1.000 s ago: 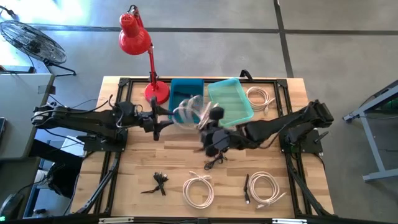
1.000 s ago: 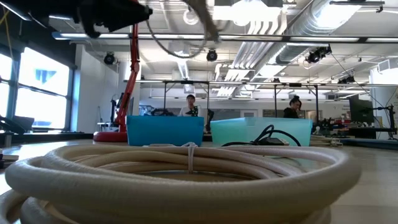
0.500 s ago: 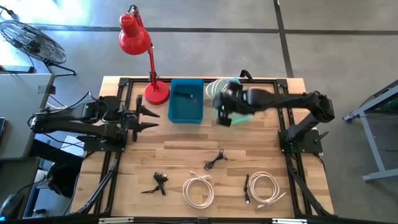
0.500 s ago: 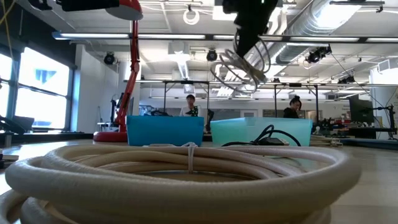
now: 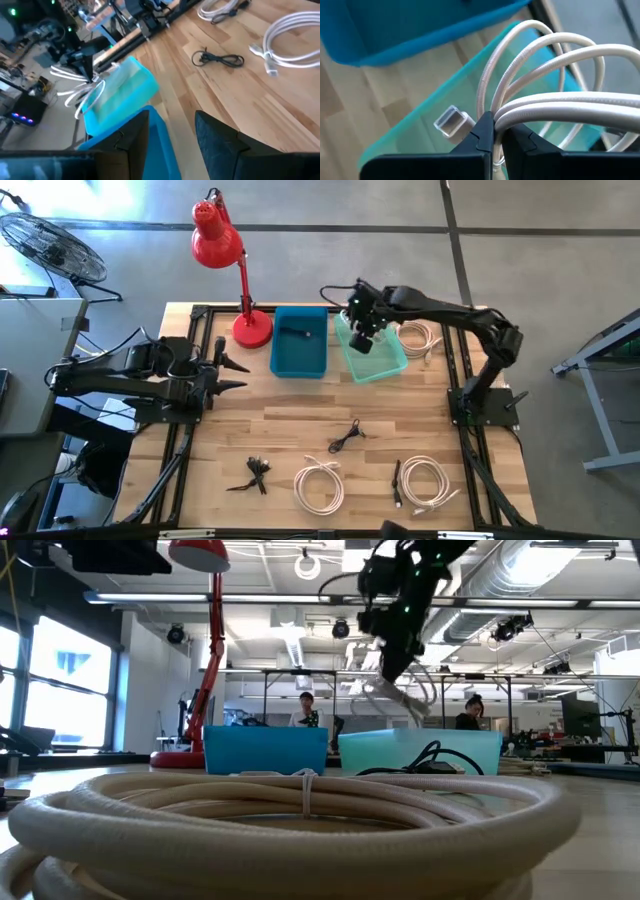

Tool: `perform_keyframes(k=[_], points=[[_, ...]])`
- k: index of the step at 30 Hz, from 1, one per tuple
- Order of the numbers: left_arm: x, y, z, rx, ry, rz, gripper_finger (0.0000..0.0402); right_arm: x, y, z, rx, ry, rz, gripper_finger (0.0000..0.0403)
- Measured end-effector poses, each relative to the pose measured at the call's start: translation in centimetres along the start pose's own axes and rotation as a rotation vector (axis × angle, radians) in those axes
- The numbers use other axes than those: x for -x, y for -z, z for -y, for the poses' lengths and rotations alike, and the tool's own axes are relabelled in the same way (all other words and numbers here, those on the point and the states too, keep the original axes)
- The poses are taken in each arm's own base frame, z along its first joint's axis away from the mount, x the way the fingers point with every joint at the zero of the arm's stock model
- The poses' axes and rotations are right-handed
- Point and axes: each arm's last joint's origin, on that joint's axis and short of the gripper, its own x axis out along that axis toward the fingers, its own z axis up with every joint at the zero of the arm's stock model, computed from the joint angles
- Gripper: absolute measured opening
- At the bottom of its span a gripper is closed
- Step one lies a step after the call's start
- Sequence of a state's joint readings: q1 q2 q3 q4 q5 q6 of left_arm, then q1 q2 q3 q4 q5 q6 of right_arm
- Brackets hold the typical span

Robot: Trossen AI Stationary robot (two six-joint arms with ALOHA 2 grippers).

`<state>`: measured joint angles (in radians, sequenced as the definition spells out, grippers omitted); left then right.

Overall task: Pick & Place USB Port
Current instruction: Put the brown HDMI cable into the green bin, then put the black USB cable into the blue bin

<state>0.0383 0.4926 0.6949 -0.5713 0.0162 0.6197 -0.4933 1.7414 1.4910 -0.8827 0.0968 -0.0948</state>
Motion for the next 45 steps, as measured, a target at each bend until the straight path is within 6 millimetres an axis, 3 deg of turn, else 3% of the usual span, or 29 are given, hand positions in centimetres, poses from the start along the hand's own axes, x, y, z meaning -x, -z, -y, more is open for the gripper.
perform_keyframes(k=[12,16,25,30,38,45], points=[[0.0,0.3,0.2,0.002,0.018,-0.027,0.0154,-8.7,0.9,0.9,-0.013,-0.029,-0.234,0.0011],[0.0,0.3,0.2,0.023,0.017,-0.027,0.0154,-10.3,1.0,0.8,-0.036,-0.052,-0.244,0.0052],[0.0,0.3,0.2,0.027,0.020,-0.031,0.0154,-10.3,0.5,0.4,-0.026,-0.027,-0.199,0.0166],[0.0,0.3,0.2,0.027,0.021,-0.033,0.0154,-10.4,-0.3,-0.1,-0.044,-0.070,-0.115,0.0205],[0.0,0.4,0.3,0.027,0.025,-0.038,0.0154,-10.3,-2.7,-0.7,-0.114,-0.094,0.120,0.0212],[0.0,0.6,0.4,0.027,0.041,-0.061,0.0154,-10.2,-3.3,0.3,-0.153,-0.025,0.187,0.0192]])
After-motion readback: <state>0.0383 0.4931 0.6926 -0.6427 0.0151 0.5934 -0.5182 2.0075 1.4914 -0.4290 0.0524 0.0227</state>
